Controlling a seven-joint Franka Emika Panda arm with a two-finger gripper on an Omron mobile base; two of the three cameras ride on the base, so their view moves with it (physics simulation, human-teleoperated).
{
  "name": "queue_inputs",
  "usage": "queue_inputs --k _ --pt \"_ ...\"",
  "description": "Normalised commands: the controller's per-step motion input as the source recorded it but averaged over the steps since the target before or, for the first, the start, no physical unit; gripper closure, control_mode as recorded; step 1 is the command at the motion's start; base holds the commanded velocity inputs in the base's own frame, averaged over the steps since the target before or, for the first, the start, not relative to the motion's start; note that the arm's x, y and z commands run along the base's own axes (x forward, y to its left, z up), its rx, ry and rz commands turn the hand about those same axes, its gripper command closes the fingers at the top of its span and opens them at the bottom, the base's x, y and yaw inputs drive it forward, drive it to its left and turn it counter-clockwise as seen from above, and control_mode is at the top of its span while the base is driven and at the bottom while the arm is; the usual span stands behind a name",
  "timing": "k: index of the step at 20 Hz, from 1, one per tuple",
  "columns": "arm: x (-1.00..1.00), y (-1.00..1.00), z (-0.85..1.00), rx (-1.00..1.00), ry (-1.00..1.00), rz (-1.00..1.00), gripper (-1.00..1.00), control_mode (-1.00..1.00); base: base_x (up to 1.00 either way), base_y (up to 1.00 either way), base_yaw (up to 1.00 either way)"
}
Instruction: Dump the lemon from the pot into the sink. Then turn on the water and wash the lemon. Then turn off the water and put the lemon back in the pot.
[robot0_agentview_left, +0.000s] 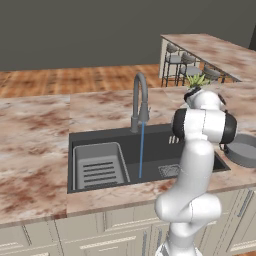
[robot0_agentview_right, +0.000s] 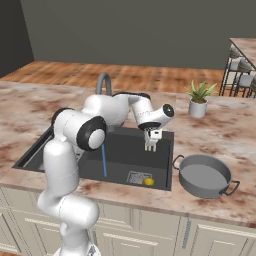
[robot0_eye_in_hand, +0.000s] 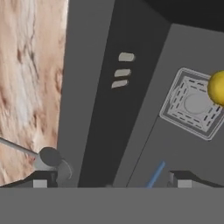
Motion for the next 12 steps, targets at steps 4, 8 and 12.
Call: queue_inputs --k 4,8,12 --pt "0.03 0.00 -0.05 0.04 -0.07 0.00 -1.00 -1.00 0.00 0.00 0.00" --pt "0.04 0.00 -0.07 0.08 0.00 0.00 -1.00 -1.00 0.00 0.00 0.00" --pt "0.13 0.00 -0.03 0.11 0.00 0.02 -1.00 -1.00 0.00 0.00 0.00"
